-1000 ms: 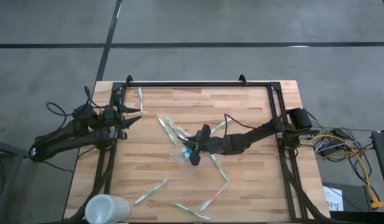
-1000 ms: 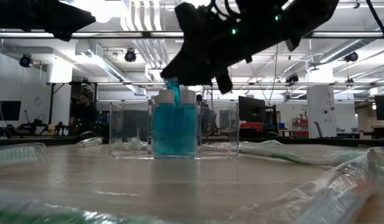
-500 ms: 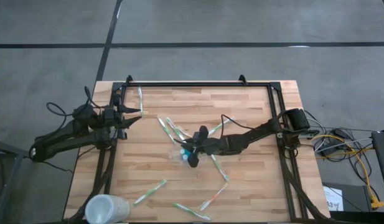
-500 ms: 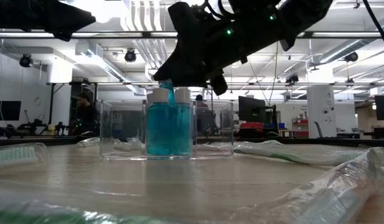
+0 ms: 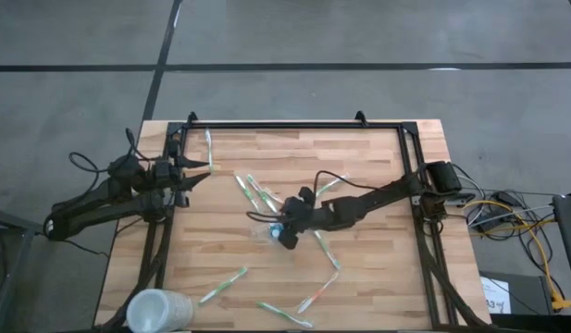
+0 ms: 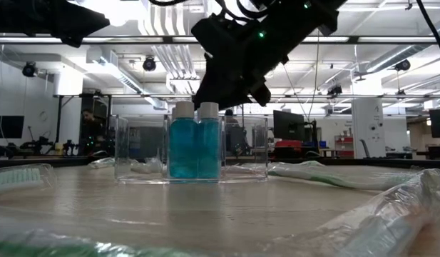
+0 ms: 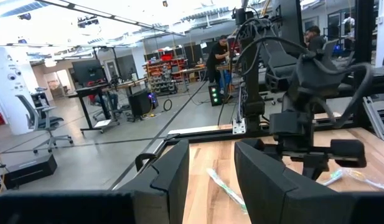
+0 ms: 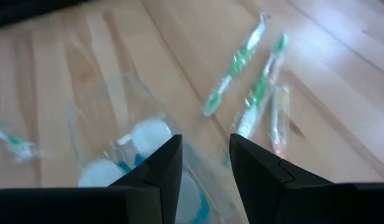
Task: Pick & Place toothbrushing station
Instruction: Put the green toothbrush into the transparent organizer
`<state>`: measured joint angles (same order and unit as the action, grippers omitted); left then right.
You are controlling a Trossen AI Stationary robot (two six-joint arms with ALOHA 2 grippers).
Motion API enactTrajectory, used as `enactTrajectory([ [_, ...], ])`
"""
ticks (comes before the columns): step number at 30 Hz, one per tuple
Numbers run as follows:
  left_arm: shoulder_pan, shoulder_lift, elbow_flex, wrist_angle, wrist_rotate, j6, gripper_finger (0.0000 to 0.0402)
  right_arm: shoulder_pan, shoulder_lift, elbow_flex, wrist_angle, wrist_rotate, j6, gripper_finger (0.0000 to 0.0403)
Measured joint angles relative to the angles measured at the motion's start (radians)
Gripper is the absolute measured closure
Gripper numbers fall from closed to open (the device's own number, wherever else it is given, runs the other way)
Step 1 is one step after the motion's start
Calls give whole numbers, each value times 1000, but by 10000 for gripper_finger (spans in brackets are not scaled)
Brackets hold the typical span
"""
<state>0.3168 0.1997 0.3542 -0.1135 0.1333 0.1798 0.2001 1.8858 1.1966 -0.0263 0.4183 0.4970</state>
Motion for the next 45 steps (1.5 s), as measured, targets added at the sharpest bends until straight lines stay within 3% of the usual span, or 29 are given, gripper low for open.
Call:
enactTrajectory([
  [13,0,0,0,0,0,0,268,3,0,87,-8,36,-63,256],
  [19,0,0,0,0,0,0,268,5,-9,181,-118,125,-112,248],
  [28,0,0,0,0,0,0,268,5,-44,317,-293,135,-113,247],
  [35,0,0,0,0,0,0,268,5,-97,368,-434,134,-106,248],
  [45,0,0,0,0,0,0,268,24,-230,356,-443,132,-104,248],
])
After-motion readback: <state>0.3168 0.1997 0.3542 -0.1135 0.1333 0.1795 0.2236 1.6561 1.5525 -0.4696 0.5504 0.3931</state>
